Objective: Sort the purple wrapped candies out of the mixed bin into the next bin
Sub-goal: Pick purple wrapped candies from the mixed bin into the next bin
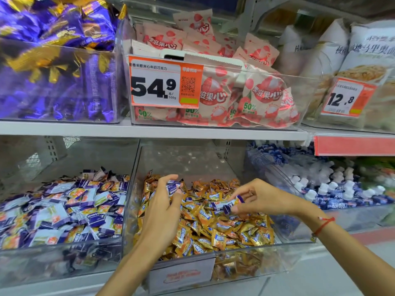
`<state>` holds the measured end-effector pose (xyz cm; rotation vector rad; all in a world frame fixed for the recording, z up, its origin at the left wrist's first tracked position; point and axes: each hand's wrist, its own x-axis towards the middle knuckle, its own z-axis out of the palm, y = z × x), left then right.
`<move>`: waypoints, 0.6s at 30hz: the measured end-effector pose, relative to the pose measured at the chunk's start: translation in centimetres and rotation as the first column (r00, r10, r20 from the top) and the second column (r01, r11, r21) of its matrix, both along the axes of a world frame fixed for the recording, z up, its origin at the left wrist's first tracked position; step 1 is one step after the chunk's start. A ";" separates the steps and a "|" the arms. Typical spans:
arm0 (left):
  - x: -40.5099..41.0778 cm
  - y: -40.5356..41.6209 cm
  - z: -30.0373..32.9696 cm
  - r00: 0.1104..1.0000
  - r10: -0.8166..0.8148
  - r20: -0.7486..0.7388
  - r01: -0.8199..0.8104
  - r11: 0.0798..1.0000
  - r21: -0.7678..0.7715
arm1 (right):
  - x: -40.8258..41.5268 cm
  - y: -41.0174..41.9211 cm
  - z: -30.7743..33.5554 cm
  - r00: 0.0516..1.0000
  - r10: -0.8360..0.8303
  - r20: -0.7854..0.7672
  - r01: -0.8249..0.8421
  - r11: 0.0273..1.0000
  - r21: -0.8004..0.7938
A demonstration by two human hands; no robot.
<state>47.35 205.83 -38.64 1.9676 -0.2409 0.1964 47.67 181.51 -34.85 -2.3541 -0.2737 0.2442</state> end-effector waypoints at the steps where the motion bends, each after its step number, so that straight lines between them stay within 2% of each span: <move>1: 0.0 0.0 0.0 1.000 -0.007 -0.006 0.007 1.000 -0.005 | -0.1 0.0 0.1 1.000 -0.009 0.008 0.009 1.000 0.013; 7: 0.1 -0.2 -0.2 0.992 -0.121 -0.034 0.120 0.992 -0.024 | -0.8 3.8 0.6 0.999 0.009 0.044 -0.020 0.963 0.267; 12: -0.3 -0.3 0.0 0.987 -0.156 0.036 0.158 0.987 -0.036 | 0.3 7.5 -0.7 0.980 -0.175 0.092 0.107 0.862 0.496; 16: -0.2 0.0 -0.3 0.984 -0.137 0.112 0.136 0.991 0.011 | 1.0 6.5 -0.1 0.982 -0.160 0.096 0.104 0.898 0.427; 17: -0.2 0.0 -0.4 0.983 -0.140 0.117 0.137 0.990 0.028 | 1.4 5.4 0.1 0.977 -0.170 0.125 0.117 0.928 0.353; 18: -0.1 0.0 -0.5 0.984 -0.133 0.115 0.130 0.991 0.036 | 1.8 4.2 0.1 0.976 -0.158 0.147 0.125 0.969 0.213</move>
